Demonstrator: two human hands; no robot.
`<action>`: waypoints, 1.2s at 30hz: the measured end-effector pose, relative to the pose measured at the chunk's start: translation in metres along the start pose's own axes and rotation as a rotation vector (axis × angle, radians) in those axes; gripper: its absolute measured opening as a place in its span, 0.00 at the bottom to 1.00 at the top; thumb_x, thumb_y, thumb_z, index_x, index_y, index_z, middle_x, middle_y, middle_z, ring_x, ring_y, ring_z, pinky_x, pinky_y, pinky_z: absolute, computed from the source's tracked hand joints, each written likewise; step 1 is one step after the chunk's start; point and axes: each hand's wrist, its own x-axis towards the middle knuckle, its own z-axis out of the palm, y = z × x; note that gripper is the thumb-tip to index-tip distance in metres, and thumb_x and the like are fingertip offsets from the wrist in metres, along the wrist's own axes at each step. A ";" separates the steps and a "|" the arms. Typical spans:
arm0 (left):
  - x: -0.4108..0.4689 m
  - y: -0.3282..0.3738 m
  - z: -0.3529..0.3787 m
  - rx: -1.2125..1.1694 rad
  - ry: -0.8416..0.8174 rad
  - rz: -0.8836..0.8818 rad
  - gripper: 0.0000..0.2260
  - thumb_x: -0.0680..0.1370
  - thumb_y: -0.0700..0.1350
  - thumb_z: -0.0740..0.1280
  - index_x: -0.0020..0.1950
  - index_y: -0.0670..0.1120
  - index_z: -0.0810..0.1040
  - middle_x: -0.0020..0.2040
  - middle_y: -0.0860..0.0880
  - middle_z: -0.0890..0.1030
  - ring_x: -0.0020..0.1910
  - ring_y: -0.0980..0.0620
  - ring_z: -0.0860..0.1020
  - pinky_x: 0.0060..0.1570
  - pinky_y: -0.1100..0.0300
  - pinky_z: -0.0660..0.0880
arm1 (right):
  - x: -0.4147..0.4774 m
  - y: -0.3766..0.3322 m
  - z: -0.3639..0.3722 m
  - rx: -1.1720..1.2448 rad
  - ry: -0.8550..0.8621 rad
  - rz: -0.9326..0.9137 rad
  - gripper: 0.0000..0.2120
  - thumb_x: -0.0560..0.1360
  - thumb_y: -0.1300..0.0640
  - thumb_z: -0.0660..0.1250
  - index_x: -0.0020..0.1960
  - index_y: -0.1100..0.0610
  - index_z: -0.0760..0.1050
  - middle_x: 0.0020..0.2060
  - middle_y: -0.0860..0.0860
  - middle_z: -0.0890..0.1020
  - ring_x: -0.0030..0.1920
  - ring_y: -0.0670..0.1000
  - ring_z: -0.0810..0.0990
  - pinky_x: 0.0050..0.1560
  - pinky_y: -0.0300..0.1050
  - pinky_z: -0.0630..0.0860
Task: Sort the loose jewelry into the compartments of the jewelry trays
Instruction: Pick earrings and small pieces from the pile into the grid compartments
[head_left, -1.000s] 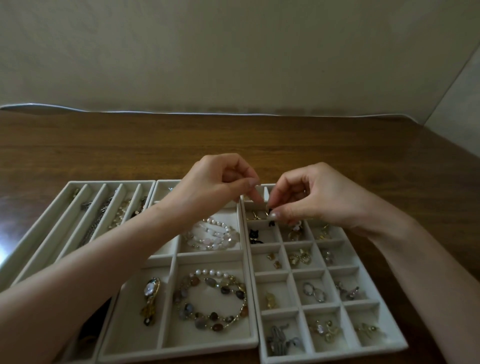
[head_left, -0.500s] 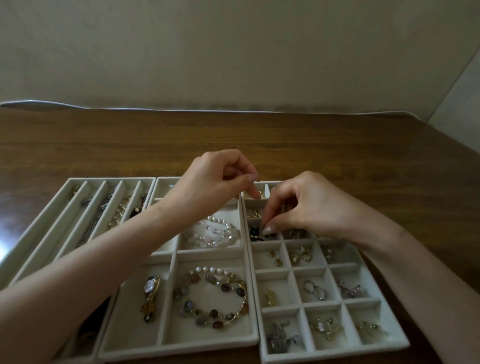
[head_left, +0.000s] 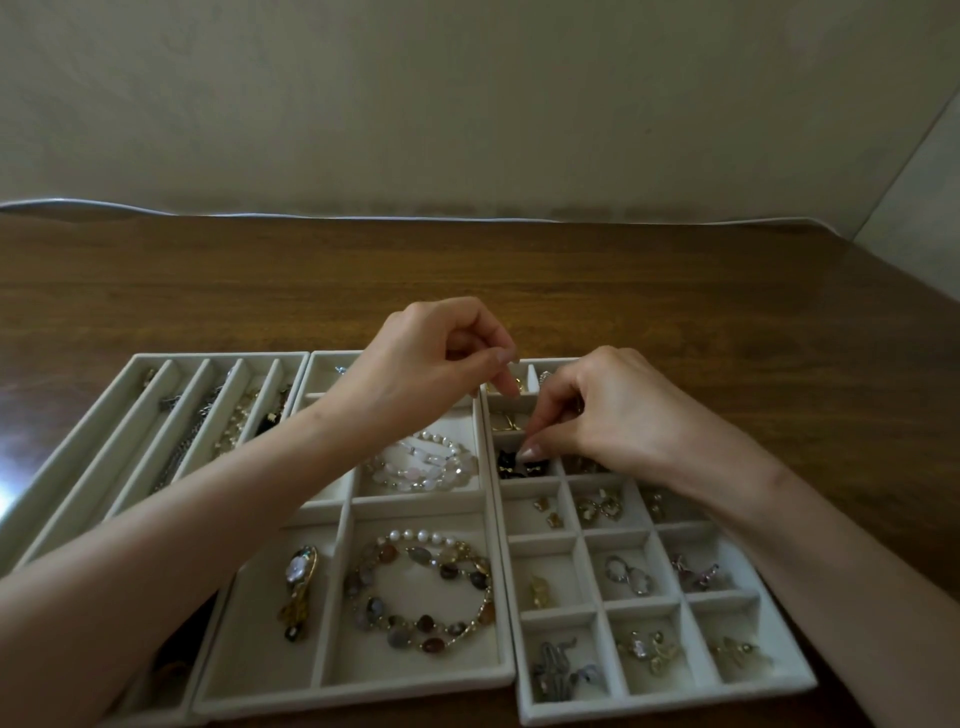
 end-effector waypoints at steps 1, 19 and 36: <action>0.000 0.000 0.000 0.003 0.001 0.001 0.01 0.76 0.43 0.67 0.45 0.47 0.78 0.37 0.54 0.84 0.36 0.63 0.79 0.36 0.73 0.72 | 0.000 0.000 0.001 -0.022 0.015 -0.013 0.05 0.65 0.52 0.77 0.37 0.51 0.82 0.35 0.44 0.80 0.39 0.42 0.77 0.43 0.41 0.76; -0.001 0.000 0.001 0.087 0.020 0.045 0.02 0.76 0.42 0.67 0.45 0.48 0.78 0.35 0.55 0.83 0.34 0.63 0.78 0.35 0.71 0.72 | -0.004 -0.002 0.004 -0.211 0.032 -0.086 0.05 0.69 0.56 0.72 0.37 0.50 0.77 0.33 0.43 0.75 0.35 0.41 0.73 0.34 0.37 0.70; 0.001 -0.003 -0.001 0.182 -0.131 0.019 0.03 0.71 0.49 0.70 0.43 0.53 0.78 0.36 0.57 0.76 0.33 0.61 0.71 0.34 0.68 0.69 | -0.009 0.001 -0.027 0.034 0.062 0.012 0.05 0.68 0.56 0.74 0.39 0.51 0.78 0.38 0.45 0.80 0.40 0.42 0.77 0.39 0.35 0.70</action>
